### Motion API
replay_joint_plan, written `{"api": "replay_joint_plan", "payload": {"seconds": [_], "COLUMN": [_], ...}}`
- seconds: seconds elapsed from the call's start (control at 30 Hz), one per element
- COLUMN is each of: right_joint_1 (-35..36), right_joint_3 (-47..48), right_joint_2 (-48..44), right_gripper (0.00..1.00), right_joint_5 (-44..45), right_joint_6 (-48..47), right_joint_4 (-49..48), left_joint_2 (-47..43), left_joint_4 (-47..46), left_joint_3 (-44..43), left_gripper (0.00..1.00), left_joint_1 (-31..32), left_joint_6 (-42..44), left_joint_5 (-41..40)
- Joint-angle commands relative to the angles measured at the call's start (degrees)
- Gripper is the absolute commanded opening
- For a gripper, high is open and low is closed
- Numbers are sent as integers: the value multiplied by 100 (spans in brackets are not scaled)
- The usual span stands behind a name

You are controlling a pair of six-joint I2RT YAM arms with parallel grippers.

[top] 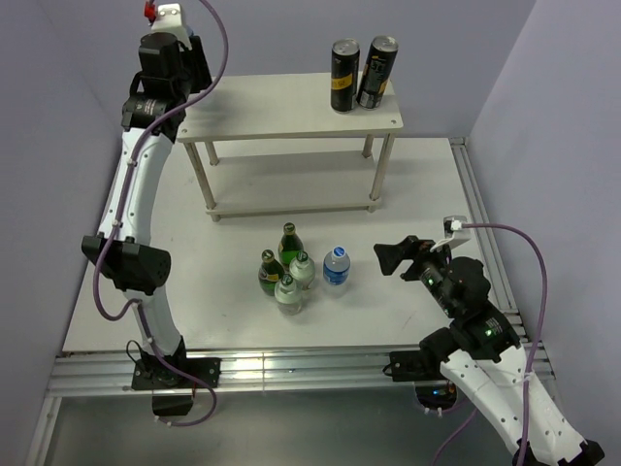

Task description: Place and organize the beverage onto the shelf

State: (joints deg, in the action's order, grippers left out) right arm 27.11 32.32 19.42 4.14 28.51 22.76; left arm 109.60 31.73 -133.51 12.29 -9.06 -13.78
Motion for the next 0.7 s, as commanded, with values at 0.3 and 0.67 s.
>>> {"api": "replay_joint_plan", "payload": {"seconds": [0.3,0.67], "right_joint_1": [22,22], "right_joint_3": [-76,-138], "right_joint_2": [193,229], "right_gripper": [100,100], "right_joint_5": [175,201], "right_joint_6": [-74,-74], "right_joint_4": [-272,-325], "left_joint_2": [-746,-1196], "left_joint_4": [-755,-474], "left_joint_3": [465,1073], "left_gripper": [0,0], "left_joint_1": [-122,18], "left_joint_6": [-517,-290], "left_joint_5": [701,526]}}
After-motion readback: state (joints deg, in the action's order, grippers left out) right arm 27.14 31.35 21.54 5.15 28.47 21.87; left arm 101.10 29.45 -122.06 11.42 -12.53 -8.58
